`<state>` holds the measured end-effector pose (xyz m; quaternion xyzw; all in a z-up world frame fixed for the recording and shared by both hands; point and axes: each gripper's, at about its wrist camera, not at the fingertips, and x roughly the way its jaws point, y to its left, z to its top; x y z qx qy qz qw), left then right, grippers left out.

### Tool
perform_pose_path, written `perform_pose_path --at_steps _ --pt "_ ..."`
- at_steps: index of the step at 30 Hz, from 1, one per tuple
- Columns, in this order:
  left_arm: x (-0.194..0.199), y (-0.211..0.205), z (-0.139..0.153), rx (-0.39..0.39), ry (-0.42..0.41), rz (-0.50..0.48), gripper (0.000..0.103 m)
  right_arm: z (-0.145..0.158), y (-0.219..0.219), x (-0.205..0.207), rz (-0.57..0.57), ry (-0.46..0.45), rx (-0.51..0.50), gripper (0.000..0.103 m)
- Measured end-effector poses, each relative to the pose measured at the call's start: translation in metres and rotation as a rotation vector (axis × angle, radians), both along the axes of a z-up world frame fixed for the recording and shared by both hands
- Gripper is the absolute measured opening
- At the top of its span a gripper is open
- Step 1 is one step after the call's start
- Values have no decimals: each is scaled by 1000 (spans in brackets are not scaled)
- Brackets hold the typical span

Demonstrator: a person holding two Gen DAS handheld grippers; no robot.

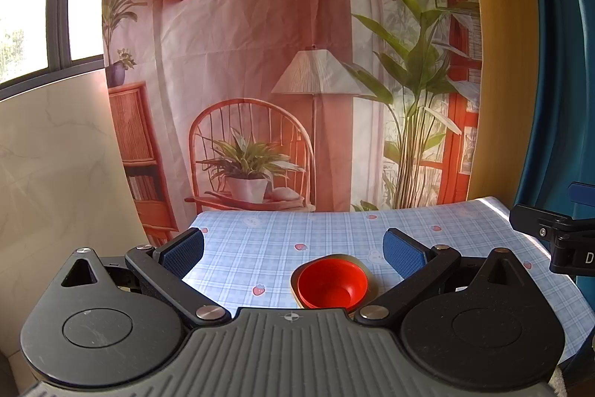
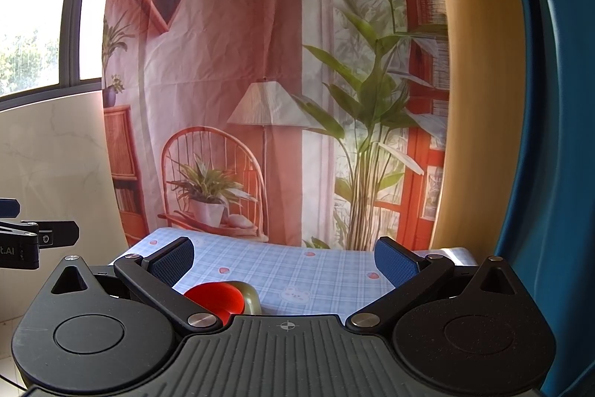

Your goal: Organize plates and bowls

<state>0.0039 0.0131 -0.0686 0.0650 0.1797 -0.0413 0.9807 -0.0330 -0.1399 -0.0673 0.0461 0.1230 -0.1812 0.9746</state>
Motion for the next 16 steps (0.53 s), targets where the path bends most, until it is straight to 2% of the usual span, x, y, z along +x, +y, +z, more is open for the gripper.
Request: perform_pose_path --at_steps 16 --pt "0 2 -2 -15 0 -8 103 0 -2 2 0 3 4 103"
